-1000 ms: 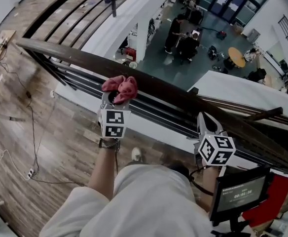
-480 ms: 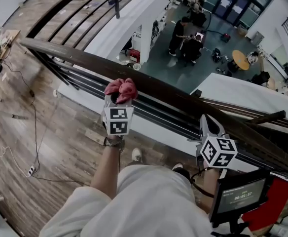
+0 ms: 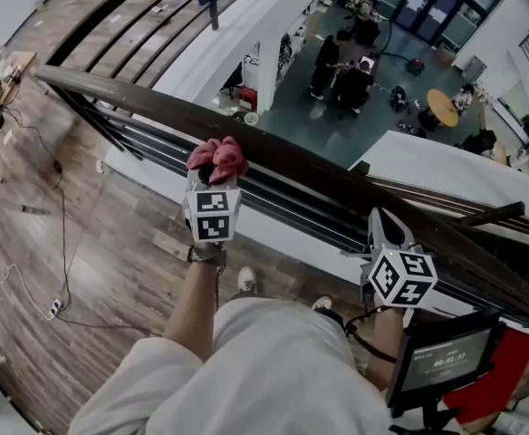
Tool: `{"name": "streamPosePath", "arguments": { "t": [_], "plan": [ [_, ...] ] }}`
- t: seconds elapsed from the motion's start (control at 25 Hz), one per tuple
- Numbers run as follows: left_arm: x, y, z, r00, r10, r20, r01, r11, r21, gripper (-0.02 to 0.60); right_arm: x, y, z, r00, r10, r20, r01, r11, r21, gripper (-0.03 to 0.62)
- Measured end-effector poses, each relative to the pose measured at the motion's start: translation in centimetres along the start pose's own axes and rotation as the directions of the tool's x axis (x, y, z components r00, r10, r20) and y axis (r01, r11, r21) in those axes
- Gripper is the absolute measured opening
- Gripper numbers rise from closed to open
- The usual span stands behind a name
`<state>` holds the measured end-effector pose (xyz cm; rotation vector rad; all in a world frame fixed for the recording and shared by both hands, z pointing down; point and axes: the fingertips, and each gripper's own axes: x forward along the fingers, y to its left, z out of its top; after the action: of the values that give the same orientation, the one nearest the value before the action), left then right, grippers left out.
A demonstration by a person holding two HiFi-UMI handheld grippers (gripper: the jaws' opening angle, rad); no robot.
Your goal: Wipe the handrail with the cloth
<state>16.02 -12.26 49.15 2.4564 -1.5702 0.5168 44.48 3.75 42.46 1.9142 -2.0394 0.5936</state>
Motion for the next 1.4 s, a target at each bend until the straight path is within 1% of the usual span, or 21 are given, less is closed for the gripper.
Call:
{"name": "streamPosePath", "arguments": {
  "t": [0.32, 0.84, 1.4],
  "plan": [
    [0.0, -0.1, -1.0, 1.000, -0.003, -0.003, 0.003, 1.000, 0.007, 0.132, -0.2, 0.1, -0.6, 1.000, 0.006, 0.015, -0.006, 1.000, -0.010, 0.003],
    [0.0, -0.5, -1.1, 1.000, -0.002, -0.008, 0.002, 1.000, 0.001, 0.132, -0.5, -0.9, -0.9, 0.999, 0.028, 0.019, -0.028, 0.999, -0.016, 0.003],
    [-0.4, -2.7, -0.7, 1.000, -0.012, -0.022, 0.013, 1.000, 0.018, 0.132, -1.8, -2.5, -1.7, 0.999, 0.027, 0.017, -0.027, 1.000, 0.002, 0.003]
  ]
}}
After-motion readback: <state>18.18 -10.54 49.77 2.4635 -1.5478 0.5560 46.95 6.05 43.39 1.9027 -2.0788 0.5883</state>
